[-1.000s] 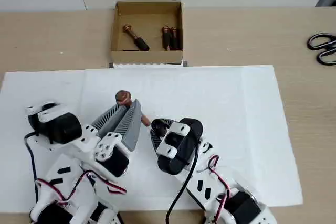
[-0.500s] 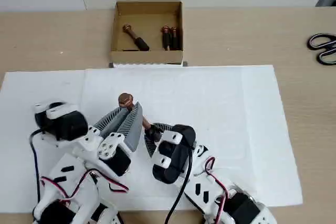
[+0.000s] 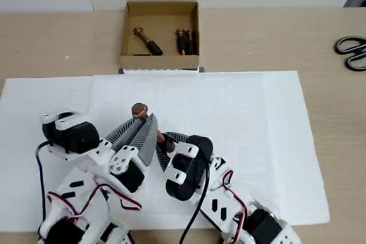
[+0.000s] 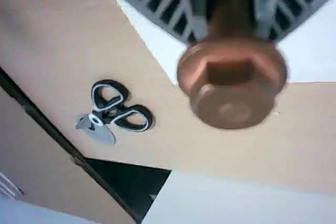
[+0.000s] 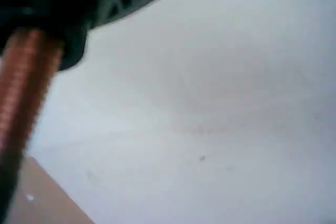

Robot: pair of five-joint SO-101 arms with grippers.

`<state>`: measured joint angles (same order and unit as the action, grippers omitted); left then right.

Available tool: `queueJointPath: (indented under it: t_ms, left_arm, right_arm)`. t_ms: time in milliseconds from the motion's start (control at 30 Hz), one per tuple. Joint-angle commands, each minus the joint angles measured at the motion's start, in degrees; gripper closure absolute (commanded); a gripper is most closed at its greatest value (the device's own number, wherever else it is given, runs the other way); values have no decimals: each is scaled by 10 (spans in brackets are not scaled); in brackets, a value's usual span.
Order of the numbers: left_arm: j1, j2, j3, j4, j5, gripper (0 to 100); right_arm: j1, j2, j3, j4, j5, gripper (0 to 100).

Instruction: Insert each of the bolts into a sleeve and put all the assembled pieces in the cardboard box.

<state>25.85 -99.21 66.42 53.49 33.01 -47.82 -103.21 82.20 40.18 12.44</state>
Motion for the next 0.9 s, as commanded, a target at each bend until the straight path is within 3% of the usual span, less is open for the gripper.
queueJointPath:
  t_ms: [0, 133, 300, 400, 767, 867]
  left_arm:
    - [20, 4, 7, 1, 13, 994]
    - [55, 4, 19, 5, 13, 994]
    - [95, 4, 15, 80, 9, 994]
    - [114, 4, 14, 117, -32, 994]
    - [109, 4, -13, 141, -49, 991]
    - [108, 4, -14, 141, -49, 932]
  right_arm:
    - [-5, -4, -28, -16, 6, 996]
    - [-3, -4, -35, -14, 6, 996]
    - [-2, -5, -37, -13, 6, 996]
    - [-2, -5, -37, -13, 6, 996]
    - [-2, -5, -33, -13, 6, 996]
    - [-2, -5, -33, -13, 6, 996]
